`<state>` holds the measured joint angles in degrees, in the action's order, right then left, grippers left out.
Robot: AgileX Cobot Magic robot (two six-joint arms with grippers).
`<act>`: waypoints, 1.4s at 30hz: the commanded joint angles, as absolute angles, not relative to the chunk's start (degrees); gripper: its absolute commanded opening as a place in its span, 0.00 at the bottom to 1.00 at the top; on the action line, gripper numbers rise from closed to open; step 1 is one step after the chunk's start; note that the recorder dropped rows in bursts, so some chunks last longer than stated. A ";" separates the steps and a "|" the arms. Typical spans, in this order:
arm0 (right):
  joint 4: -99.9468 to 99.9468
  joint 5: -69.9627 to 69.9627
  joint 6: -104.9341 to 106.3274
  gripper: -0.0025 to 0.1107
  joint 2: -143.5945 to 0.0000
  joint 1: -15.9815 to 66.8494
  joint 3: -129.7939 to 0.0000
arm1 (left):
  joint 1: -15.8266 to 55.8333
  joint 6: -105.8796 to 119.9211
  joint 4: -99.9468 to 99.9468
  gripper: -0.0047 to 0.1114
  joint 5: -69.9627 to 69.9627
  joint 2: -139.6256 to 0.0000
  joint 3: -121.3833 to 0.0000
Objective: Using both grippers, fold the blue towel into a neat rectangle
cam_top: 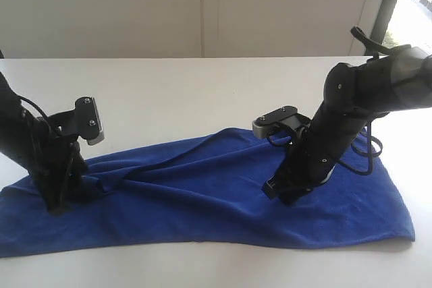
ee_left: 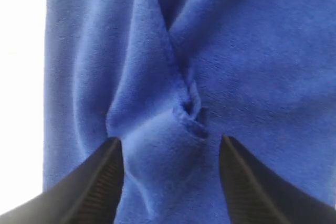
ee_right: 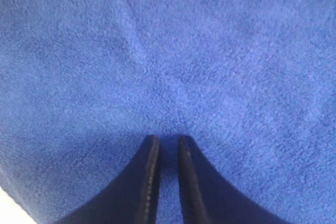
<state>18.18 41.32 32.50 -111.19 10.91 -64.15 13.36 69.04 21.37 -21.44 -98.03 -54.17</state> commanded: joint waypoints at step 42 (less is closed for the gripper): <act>18.17 45.33 33.34 0.15 -113.70 10.88 -63.84 | 10.51 73.75 33.41 0.60 37.38 -108.25 -53.76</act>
